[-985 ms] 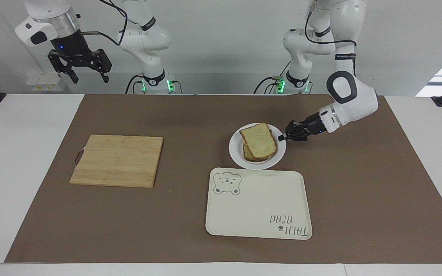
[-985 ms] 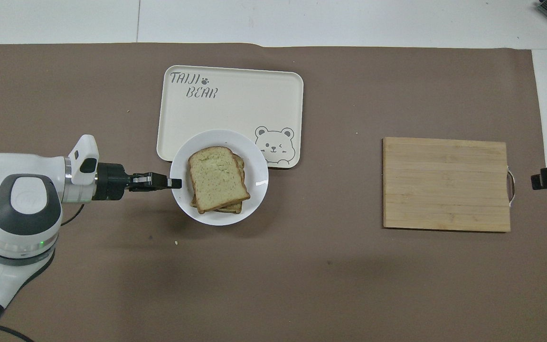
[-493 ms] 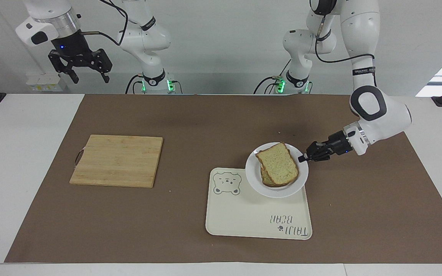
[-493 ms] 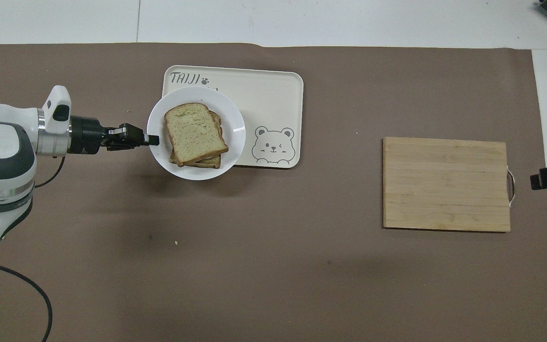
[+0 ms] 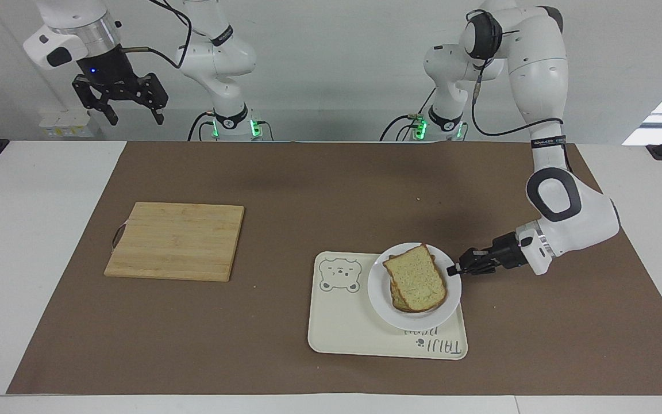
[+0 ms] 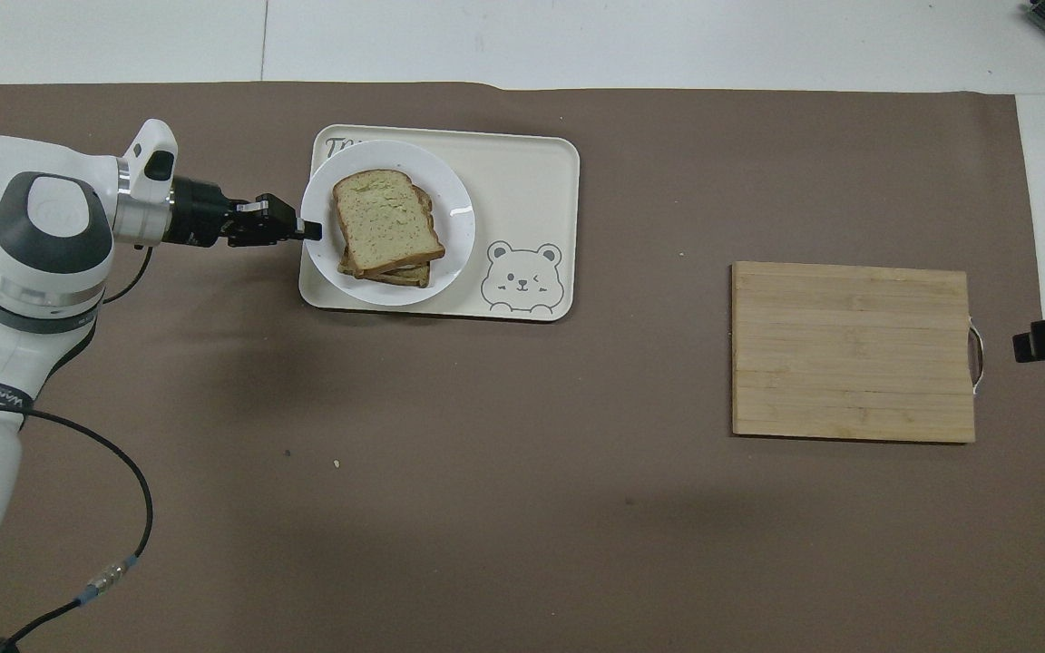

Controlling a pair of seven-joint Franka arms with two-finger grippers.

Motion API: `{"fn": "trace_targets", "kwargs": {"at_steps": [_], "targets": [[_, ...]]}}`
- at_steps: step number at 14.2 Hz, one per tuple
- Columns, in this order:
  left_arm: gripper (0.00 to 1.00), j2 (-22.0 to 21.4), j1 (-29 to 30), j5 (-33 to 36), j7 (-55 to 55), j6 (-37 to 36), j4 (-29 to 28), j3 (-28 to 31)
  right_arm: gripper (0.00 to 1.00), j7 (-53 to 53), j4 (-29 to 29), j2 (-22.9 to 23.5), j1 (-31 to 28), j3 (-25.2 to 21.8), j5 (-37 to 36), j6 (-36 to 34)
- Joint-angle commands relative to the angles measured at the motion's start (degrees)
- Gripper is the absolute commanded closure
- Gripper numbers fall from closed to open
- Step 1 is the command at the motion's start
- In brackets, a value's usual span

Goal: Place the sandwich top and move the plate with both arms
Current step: 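Slide the white plate with the left gripper onto the cream tray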

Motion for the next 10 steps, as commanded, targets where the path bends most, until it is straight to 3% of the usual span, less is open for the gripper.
{"fn": "trace_targets", "kwargs": {"at_steps": [1, 7, 10], "targets": [[1.0, 1.5, -0.9, 1.1, -1.9, -0.7, 3.0, -0.1, 0.0, -1.3, 0.5, 0.2, -0.3, 0.2, -0.2, 0.0], [1.0, 1.2, -6.0, 5.2, -2.1, 2.3, 1.0, 0.1, 0.0, -1.3, 0.5, 0.2, -0.3, 0.2, -0.2, 0.1], [1.0, 1.2, -9.1, 5.5, -3.8, 7.6, -0.9, 0.1, 0.0, -1.3, 0.6, 0.2, -0.3, 0.2, -0.2, 0.1]]}}
